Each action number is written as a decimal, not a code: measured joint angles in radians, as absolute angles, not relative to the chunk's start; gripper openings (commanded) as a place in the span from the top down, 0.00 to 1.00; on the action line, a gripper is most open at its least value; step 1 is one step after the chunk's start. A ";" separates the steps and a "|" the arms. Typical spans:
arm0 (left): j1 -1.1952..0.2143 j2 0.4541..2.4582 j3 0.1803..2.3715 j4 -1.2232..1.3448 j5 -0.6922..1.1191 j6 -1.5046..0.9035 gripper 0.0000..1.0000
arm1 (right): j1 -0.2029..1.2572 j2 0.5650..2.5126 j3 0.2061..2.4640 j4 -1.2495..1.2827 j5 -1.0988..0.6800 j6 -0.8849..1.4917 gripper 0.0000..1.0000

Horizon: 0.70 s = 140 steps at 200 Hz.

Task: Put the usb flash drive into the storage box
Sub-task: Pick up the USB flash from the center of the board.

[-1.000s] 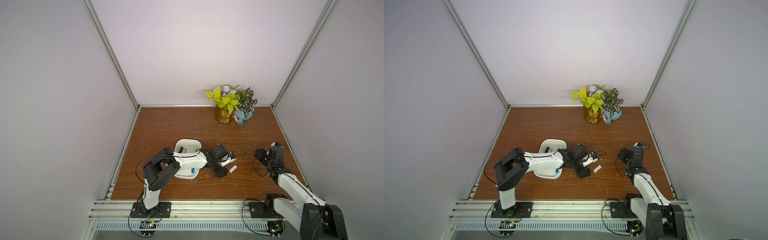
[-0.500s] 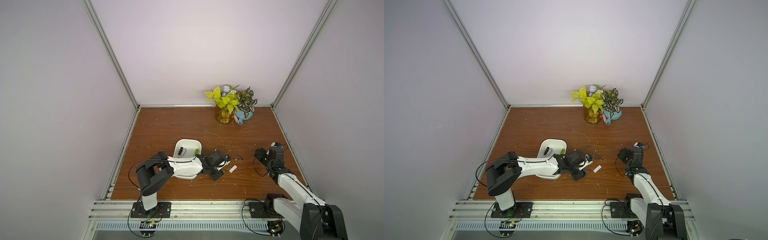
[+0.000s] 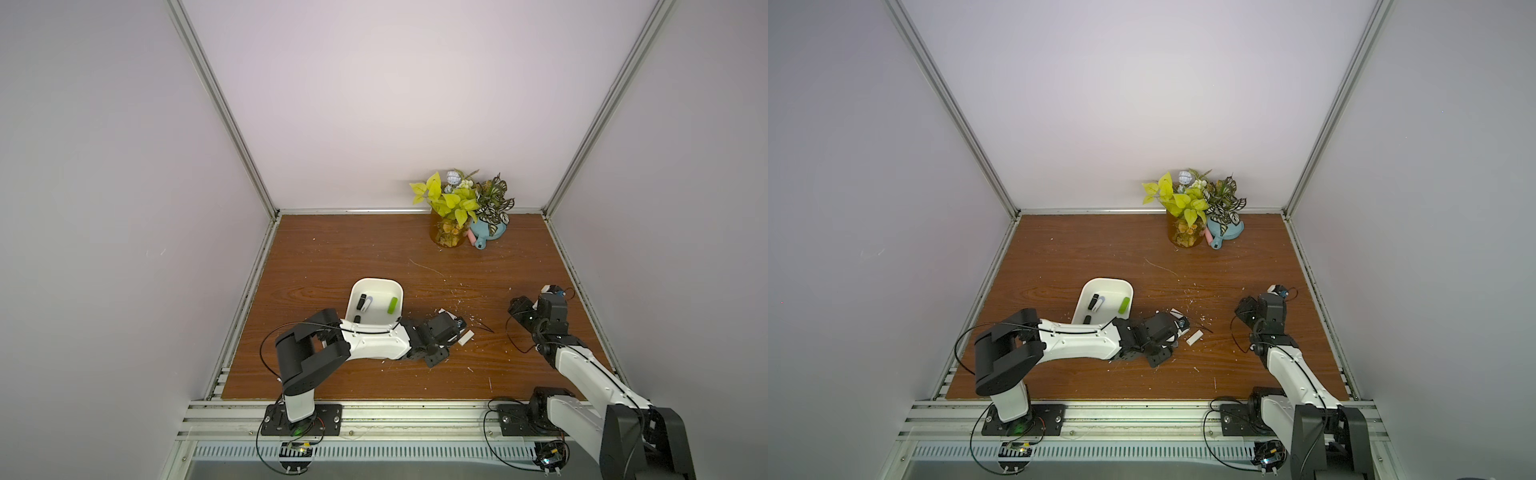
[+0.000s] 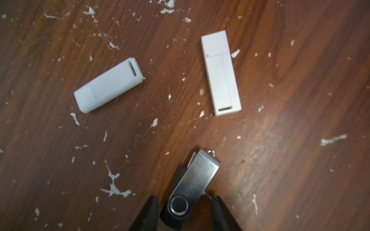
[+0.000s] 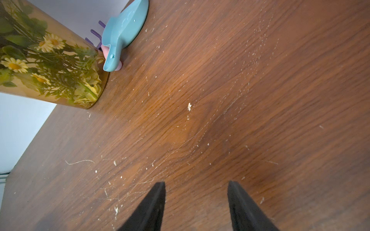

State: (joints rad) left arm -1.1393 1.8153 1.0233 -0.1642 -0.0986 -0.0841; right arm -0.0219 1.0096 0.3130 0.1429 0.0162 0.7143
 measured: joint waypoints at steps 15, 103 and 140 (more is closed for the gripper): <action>-1.139 1.830 1.039 -0.159 -0.109 -0.074 0.61 | -0.022 1.010 0.313 0.143 0.016 0.714 0.44; -1.139 1.832 1.023 -0.122 -0.133 -0.059 0.78 | -0.022 1.010 0.313 0.143 0.016 0.714 0.44; -1.139 1.821 1.012 -0.123 -0.136 -0.070 0.93 | -0.022 1.010 0.313 0.144 0.016 0.714 0.44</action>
State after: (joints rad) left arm -1.1393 1.8206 1.0122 -0.1234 -0.1364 -0.0704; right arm -0.0219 1.0100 0.3130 0.1440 0.0162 0.7143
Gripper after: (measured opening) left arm 0.124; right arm 0.564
